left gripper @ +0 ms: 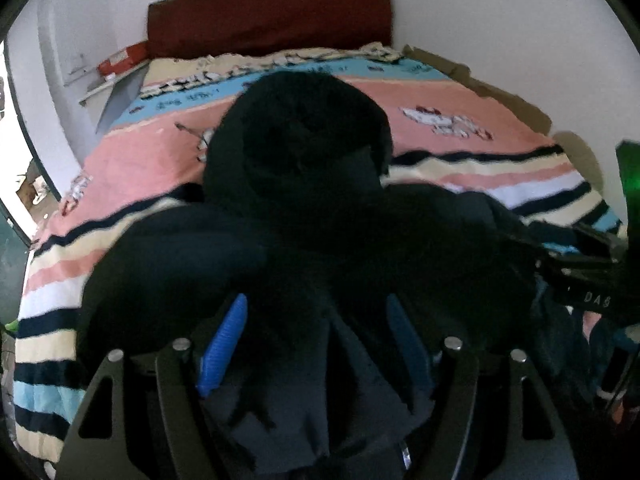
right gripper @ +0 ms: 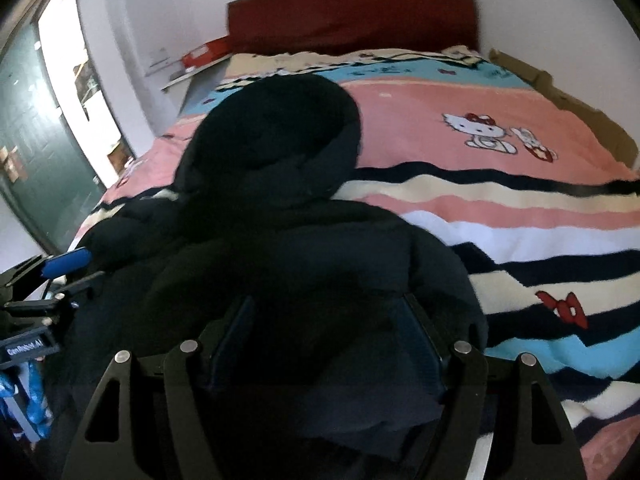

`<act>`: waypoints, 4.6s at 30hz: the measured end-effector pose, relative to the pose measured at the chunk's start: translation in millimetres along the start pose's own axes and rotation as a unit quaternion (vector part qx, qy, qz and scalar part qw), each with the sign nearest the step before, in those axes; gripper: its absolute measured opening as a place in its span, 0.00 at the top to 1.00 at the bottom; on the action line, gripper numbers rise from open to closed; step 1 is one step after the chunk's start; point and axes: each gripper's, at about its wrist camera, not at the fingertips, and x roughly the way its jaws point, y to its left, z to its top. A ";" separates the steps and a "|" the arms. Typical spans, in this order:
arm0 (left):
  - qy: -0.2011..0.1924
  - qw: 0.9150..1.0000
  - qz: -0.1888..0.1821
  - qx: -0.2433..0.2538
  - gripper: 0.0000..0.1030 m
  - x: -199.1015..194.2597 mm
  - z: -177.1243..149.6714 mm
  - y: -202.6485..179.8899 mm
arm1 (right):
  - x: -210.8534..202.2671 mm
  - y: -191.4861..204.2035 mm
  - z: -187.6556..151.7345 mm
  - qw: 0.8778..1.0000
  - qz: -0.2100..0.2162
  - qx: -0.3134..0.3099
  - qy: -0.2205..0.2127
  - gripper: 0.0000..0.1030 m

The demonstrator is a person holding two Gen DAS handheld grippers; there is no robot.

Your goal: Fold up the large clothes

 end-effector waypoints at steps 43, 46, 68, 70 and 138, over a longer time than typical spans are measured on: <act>-0.020 0.997 0.010 0.072 0.26 -143.6 -29.0 2.4 | -131.3 28.4 -29.4 0.999 -0.038 -0.019 -0.009 0.24; -0.032 0.997 0.022 0.069 0.26 -167.1 -28.5 16.6 | -162.8 27.6 -22.2 0.998 -0.045 -0.022 -0.032 0.23; -0.054 0.998 0.017 0.016 0.26 -162.4 86.9 116.9 | -180.3 3.6 95.3 0.994 -0.053 -0.015 -0.090 0.19; -0.053 0.998 0.014 0.014 0.26 -143.0 109.3 120.1 | -165.1 -0.1 114.8 0.995 -0.053 -0.017 -0.088 0.18; -0.072 0.990 -0.115 -0.023 0.91 -66.1 32.3 95.2 | -62.4 26.4 54.5 0.983 0.142 0.026 -0.111 0.91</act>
